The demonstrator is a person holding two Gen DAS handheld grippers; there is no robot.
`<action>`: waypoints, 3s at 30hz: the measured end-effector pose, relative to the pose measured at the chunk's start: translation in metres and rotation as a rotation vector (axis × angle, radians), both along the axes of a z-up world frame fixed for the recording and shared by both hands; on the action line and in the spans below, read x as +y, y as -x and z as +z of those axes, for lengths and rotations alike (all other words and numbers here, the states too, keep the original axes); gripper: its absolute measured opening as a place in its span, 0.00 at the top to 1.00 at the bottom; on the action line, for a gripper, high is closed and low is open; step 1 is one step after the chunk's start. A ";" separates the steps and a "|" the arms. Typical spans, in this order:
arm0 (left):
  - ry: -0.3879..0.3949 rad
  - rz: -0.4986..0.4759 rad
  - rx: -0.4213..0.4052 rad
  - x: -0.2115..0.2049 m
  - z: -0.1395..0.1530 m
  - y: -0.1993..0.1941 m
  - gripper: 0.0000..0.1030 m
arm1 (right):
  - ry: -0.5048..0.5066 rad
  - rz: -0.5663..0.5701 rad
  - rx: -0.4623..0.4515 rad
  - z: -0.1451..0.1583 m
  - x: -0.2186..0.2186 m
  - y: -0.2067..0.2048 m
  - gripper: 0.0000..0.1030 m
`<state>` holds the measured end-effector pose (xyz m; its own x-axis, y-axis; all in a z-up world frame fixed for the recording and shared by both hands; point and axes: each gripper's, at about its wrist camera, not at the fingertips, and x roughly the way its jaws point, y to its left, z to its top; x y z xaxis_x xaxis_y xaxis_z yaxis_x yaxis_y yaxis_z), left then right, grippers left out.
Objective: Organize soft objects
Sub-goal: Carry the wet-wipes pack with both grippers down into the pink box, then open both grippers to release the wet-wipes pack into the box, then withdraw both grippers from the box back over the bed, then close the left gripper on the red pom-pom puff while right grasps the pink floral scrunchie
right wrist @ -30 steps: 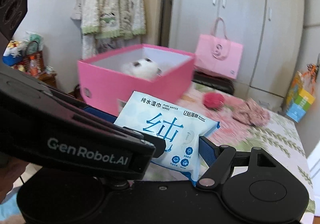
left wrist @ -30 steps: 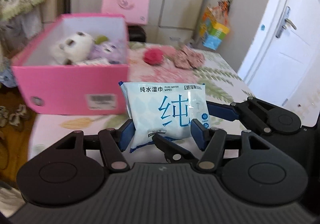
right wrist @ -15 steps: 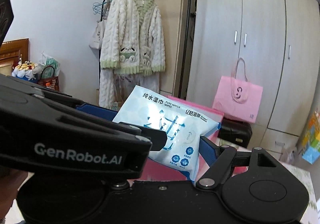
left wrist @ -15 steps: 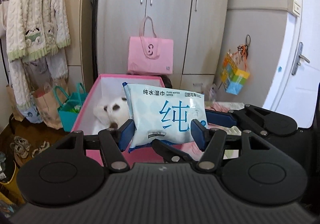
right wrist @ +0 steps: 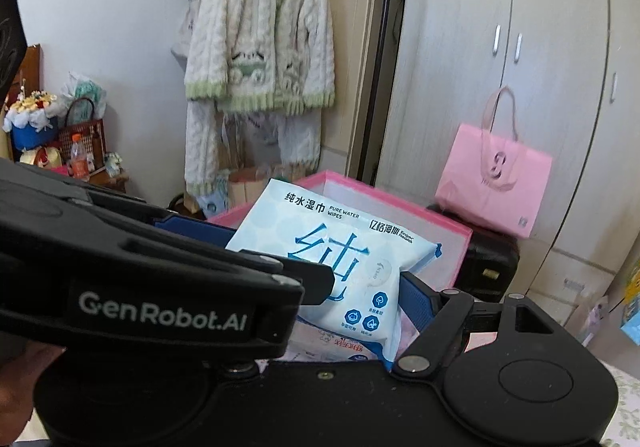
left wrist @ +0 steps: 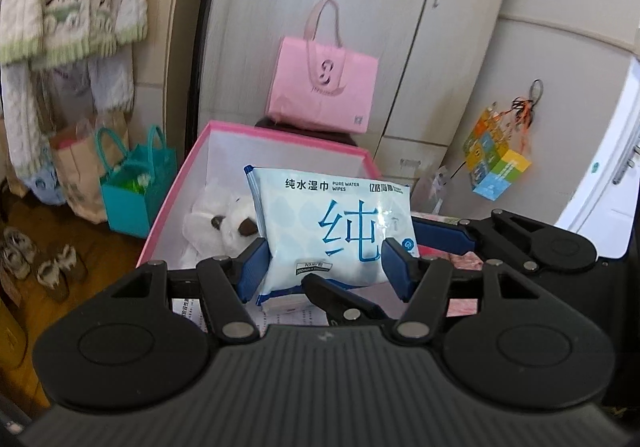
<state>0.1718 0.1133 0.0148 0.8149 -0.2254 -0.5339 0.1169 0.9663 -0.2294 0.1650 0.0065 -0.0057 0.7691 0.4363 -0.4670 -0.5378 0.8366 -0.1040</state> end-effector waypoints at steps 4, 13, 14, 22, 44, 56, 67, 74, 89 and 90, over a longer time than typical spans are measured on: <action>0.026 0.003 0.052 0.008 -0.013 -0.019 0.42 | 0.013 0.009 0.058 -0.010 0.008 -0.020 0.21; 0.062 0.002 0.127 0.021 -0.032 -0.033 0.42 | 0.093 0.068 0.118 -0.018 0.012 -0.034 0.23; 0.055 0.005 0.126 0.020 -0.033 -0.032 0.41 | 0.100 0.072 0.122 -0.019 0.013 -0.034 0.23; 0.020 -0.008 0.077 0.015 -0.015 -0.007 0.40 | 0.101 0.062 0.104 -0.011 0.002 -0.018 0.22; -0.083 -0.191 -0.027 -0.034 0.042 0.095 0.32 | 0.040 0.146 0.156 0.020 -0.121 0.080 0.22; -0.107 -0.330 -0.105 -0.110 0.046 0.102 0.31 | 0.052 -0.058 0.039 0.023 -0.213 0.115 0.18; -0.136 -0.329 -0.105 -0.179 0.008 0.047 0.31 | 0.118 -0.093 -0.013 -0.005 -0.250 0.086 0.18; -0.140 -0.273 -0.058 -0.203 -0.029 -0.007 0.31 | 0.127 -0.078 0.011 -0.035 -0.262 0.032 0.17; -0.192 0.016 0.093 -0.222 -0.088 -0.115 0.33 | 0.070 -0.035 0.013 -0.090 -0.269 -0.090 0.14; -0.196 0.029 0.095 -0.220 -0.089 -0.119 0.33 | 0.061 -0.017 0.024 -0.093 -0.269 -0.096 0.14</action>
<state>0.2908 -0.1069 -0.0741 0.7637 -0.0873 -0.6396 0.0757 0.9961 -0.0456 0.2609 -0.2621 -0.0983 0.7645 0.3934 -0.5107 -0.5263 0.8384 -0.1419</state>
